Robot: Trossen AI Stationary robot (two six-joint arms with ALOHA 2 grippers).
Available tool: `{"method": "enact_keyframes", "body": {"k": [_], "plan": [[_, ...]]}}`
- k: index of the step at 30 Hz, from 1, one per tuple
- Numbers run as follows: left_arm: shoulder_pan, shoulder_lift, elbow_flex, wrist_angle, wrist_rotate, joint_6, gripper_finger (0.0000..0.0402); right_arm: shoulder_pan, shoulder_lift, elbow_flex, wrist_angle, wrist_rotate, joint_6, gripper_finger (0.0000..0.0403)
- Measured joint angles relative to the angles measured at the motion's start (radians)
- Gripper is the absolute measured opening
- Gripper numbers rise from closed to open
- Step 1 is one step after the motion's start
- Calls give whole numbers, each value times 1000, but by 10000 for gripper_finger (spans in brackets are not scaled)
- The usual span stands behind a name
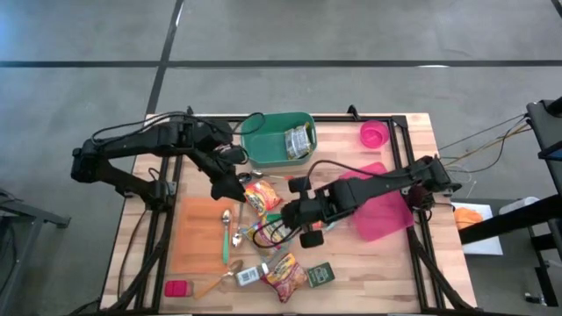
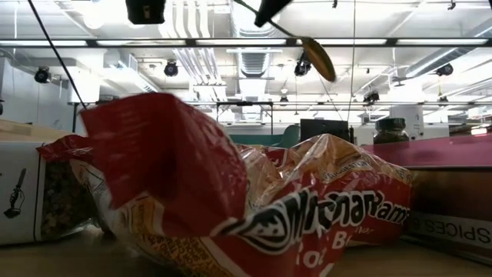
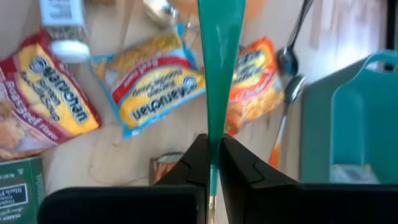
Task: Pick & Place Food Item
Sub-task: Put the green spoon into the orange bin
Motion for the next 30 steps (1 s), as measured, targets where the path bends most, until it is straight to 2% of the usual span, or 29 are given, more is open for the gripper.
{"method": "enact_keyframes", "body": {"k": [4,10,15,22,30], "plan": [[-17,41,0,43,9,-5,257,-3,0,45,-2,-1,-46,11],[-14,57,0,103,57,-9,257,-3,0,76,-64,-4,-32,11],[-21,79,0,213,123,-91,257,-9,0,68,-65,-4,-72,11],[-27,148,0,239,124,-190,257,-45,0,63,-66,22,-120,11],[-27,211,0,271,132,-213,257,-74,0,78,-65,24,-166,11]]}}
